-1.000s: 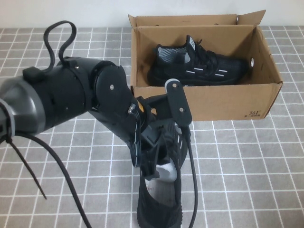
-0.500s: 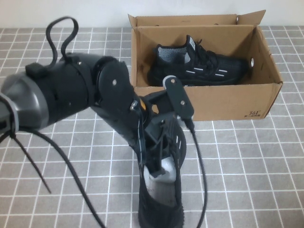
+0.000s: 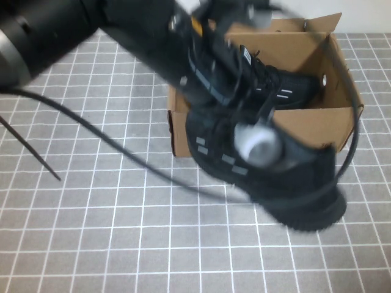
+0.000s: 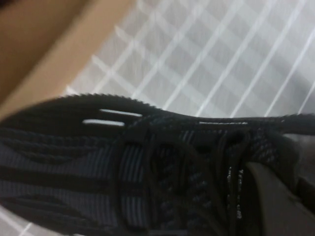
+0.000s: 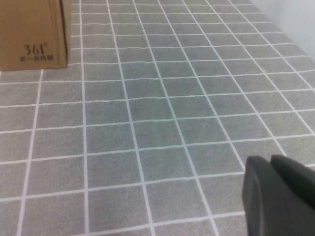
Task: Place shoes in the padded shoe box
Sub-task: Place the shoe in the shoe box
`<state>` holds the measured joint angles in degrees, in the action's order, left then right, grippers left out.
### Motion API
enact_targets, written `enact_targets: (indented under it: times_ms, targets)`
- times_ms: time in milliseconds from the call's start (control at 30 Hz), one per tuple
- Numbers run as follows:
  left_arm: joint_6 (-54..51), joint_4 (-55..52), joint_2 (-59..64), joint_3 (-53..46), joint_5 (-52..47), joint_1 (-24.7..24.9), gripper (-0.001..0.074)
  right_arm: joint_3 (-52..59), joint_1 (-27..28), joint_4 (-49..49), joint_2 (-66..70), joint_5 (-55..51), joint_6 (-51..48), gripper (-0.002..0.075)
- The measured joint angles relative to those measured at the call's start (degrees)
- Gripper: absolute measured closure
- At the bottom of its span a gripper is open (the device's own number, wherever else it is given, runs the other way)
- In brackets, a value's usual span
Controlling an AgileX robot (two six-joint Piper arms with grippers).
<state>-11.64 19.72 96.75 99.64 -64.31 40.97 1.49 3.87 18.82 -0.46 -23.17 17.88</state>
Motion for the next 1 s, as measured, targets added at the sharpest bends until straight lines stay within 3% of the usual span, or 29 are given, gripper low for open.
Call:
enact_targets:
  times_ms: [67,100,333,733,1000]
  targets:
    - [5.23,0.0,0.0,2.87,1.02,0.0,0.0731,0.0,0.0,0.0,0.0,3.69,0.0,0.0733]
    - [6.95,0.0,0.0,3.69,2.25,0.0,0.0731,0.0,0.0,0.0,0.0,0.0,0.0,0.0734]
    - [16.4,0.0,2.11,5.1,16.34,0.0,0.0731,0.0,0.0,0.0,0.0,0.0,0.0,0.0733]
    - [24.19,-2.17,9.25,5.1,40.42,0.0,0.0731,0.0,0.0,0.0,0.0,0.0,0.0,0.0733]
    - [26.3,-2.17,12.07,5.1,45.31,-1.94,0.0731,0.0,0.0,-0.02,0.0,-0.04,0.0,0.0733]
